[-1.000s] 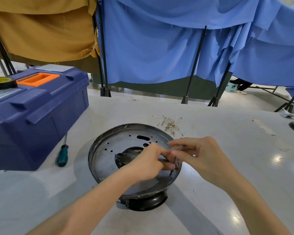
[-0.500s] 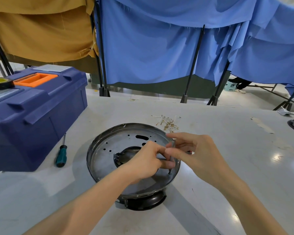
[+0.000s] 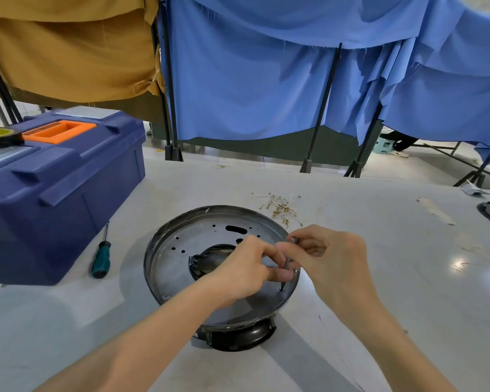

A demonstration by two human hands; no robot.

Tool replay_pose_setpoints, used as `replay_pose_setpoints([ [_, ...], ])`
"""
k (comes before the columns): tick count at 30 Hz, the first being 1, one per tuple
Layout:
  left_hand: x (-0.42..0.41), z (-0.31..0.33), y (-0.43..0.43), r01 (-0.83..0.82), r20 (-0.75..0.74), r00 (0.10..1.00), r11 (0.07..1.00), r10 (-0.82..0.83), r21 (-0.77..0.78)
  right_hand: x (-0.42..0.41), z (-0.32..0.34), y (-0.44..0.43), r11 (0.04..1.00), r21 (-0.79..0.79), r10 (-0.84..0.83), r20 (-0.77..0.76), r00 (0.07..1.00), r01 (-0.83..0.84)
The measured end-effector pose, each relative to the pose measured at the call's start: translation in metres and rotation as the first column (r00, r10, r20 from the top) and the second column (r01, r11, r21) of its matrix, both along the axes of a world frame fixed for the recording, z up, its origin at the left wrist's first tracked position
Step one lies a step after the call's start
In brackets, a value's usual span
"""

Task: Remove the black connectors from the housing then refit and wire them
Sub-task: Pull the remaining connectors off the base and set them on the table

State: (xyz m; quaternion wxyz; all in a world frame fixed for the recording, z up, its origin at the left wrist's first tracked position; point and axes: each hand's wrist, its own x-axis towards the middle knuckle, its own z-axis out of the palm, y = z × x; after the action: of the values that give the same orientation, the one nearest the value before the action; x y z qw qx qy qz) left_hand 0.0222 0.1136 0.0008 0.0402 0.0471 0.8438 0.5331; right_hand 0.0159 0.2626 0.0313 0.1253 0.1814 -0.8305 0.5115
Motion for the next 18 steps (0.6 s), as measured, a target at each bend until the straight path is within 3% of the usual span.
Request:
replay_pose_setpoints([
  [4, 0.0, 0.0, -0.003, -0.018, 0.001, 1.0, 0.999, 0.018, 0.028, -0.007, 0.014, 0.01, 0.963, 0.018, 0.266, 0.081, 0.961, -0.268],
  [7, 0.001, -0.001, -0.002, 0.011, -0.016, 1.0, 0.999, -0.011, 0.037, -0.004, 0.01, 0.009, 0.975, -0.011, 0.222, 0.036, 0.974, -0.222],
  [13, -0.001, -0.003, 0.0, 0.028, -0.019, 0.999, 0.998, -0.027, 0.049, 0.004, -0.01, -0.014, 0.995, 0.0, -0.102, 0.004, 0.995, 0.102],
  [15, -0.001, -0.001, 0.0, 0.029, -0.01, 1.0, 0.999, -0.029, 0.036, 0.002, -0.005, -0.01, 0.999, 0.0, -0.046, 0.03, 0.998, 0.046],
  [18, -0.001, 0.0, 0.0, 0.039, 0.016, 0.999, 0.999, -0.04, 0.01, -0.006, 0.008, 0.005, 0.984, 0.069, 0.16, 0.095, 0.983, -0.167],
])
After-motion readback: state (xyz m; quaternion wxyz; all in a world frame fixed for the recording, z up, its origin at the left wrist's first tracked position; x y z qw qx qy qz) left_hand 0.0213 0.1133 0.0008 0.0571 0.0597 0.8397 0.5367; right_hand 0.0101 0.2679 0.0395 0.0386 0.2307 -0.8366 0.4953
